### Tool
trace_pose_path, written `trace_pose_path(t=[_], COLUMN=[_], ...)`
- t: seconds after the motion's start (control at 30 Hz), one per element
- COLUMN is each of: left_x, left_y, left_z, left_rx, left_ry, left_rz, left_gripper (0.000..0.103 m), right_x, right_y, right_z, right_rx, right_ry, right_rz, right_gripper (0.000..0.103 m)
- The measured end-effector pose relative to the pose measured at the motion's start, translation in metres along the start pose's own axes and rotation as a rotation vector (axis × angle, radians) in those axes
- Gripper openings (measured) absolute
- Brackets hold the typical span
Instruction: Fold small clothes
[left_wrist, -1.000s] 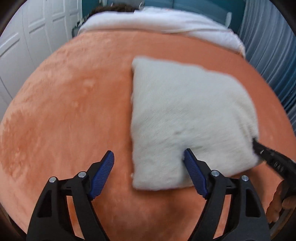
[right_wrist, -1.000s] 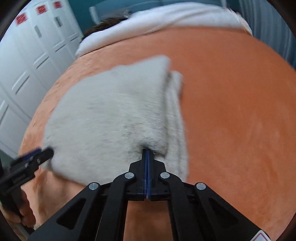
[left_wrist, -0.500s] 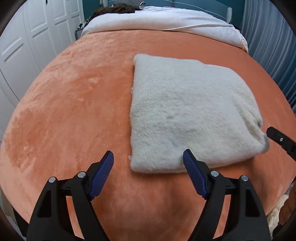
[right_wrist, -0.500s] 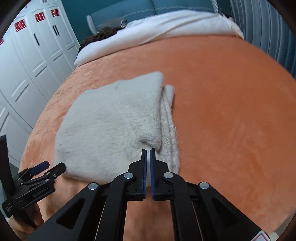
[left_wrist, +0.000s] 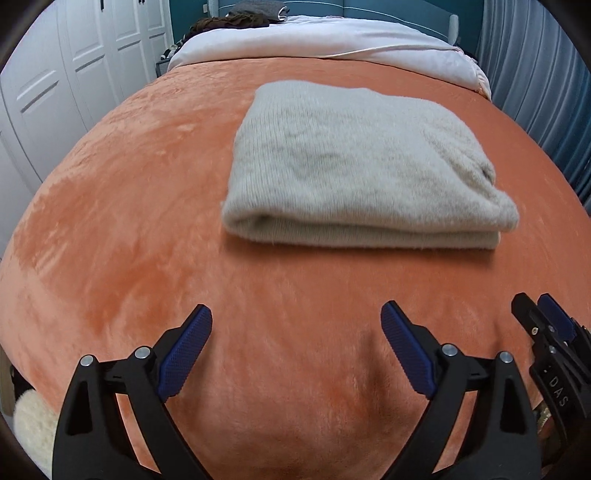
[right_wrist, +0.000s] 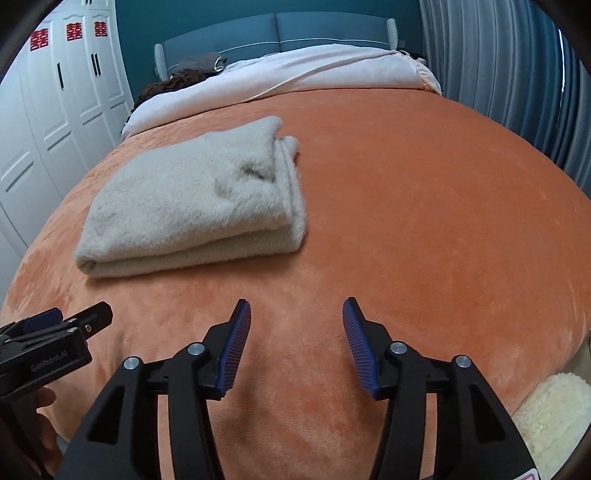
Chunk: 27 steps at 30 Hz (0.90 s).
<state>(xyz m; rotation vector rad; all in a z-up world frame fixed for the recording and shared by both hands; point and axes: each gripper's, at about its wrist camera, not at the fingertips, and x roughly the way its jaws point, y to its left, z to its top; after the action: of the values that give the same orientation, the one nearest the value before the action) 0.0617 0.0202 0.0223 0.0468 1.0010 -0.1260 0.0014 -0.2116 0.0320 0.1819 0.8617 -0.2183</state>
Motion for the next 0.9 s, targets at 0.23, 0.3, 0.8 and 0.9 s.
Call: trace_pose_path(t=[0.23, 0.3, 0.8, 0.9], left_x=[0.01, 0.012, 0.017, 0.017], left_y=[-0.002, -0.001, -0.006, -0.006], left_z=[-0.023, -0.025, -0.036, -0.036], left_rx=[0.038, 0.029, 0.018, 0.015], left_ry=[-0.033, -0.041, -0.148, -0.147], left_rz=[0.052, 0.052, 0.081, 0.076], left_gripper=[0.097, 0.098, 0.098, 0.098], right_x=[0.013, 0.015, 0.026, 0.026], right_y=[0.012, 0.014, 0.038, 0.039], right_z=[-0.019, -0.021, -0.034, -0.035], right_rx=[-0.017, -0.027, -0.096, -0.095], right_ry=[-0.008, -0.022, -0.005, -0.006], right_rz=[-0.011, -0.013, -0.043, -0.042], right_gripper=[0.057, 0.061, 0.086, 0.087])
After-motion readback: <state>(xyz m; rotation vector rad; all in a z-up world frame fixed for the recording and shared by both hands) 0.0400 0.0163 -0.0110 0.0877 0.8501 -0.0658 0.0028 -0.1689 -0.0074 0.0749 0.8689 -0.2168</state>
